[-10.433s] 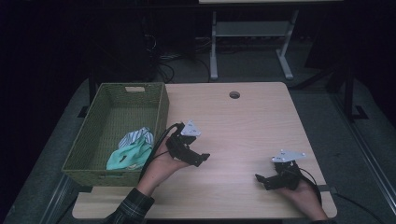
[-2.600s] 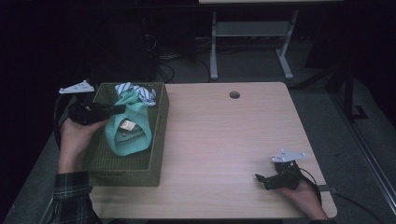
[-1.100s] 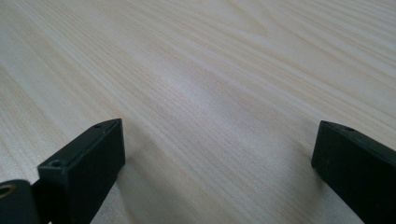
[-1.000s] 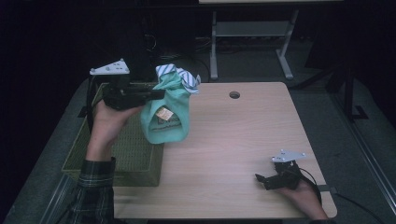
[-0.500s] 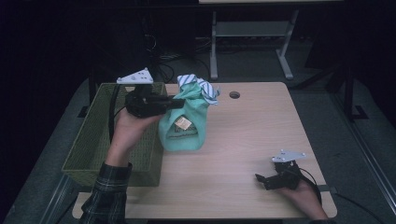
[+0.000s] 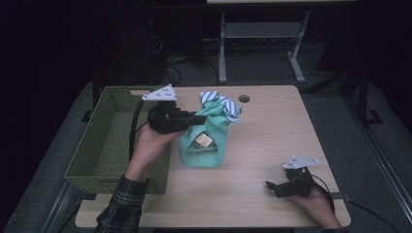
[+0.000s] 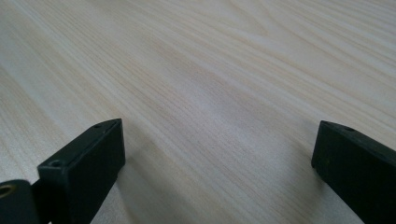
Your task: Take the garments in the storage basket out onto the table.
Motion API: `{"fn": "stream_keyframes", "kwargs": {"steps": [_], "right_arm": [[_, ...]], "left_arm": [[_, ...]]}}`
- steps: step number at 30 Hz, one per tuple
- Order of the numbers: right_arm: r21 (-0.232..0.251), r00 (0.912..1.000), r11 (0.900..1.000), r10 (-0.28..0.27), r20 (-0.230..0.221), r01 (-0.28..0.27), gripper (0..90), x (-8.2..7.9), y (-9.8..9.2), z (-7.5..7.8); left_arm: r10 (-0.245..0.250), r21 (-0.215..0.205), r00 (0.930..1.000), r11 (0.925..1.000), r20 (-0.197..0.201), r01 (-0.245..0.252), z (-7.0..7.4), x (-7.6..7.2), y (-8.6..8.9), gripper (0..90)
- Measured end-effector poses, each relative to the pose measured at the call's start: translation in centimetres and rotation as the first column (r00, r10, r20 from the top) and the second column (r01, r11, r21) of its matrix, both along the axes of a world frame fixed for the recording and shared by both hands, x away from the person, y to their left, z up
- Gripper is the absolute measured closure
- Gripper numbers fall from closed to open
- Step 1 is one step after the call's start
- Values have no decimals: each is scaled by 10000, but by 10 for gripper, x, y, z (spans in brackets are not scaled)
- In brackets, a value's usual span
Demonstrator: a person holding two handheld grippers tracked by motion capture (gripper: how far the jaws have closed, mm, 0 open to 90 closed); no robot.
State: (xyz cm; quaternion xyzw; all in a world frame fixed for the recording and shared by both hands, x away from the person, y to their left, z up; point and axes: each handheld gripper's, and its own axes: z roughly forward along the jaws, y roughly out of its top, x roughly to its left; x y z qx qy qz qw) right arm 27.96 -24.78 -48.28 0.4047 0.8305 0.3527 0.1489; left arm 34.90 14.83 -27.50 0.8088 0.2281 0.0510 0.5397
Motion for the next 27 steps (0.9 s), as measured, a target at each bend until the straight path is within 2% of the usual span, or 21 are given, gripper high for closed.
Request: {"fn": "stream_keyframes", "kwargs": {"steps": [11,22,23,26,27], "right_arm": [[-31,10000,10000,58,40,-57,23,0,0,0],[-29,10000,10000,52,36,-52,23,0,0,0],[-31,10000,10000,53,38,-53,23,0,0,0],[-33,10000,10000,53,38,-52,23,0,0,0],[-26,10000,10000,43,21,-43,23,0,0,0]], "left_arm": [[-451,312,9986,9985,-270,460,-29,-1,-31,801],[-708,461,9961,9962,-523,732,-48,-1,-49,800],[-772,591,9954,9950,-568,805,-52,-1,-53,801],[-746,589,9952,9952,-636,784,-57,-1,-59,801],[-781,784,9949,9935,-633,830,-61,-2,-64,801]]}}
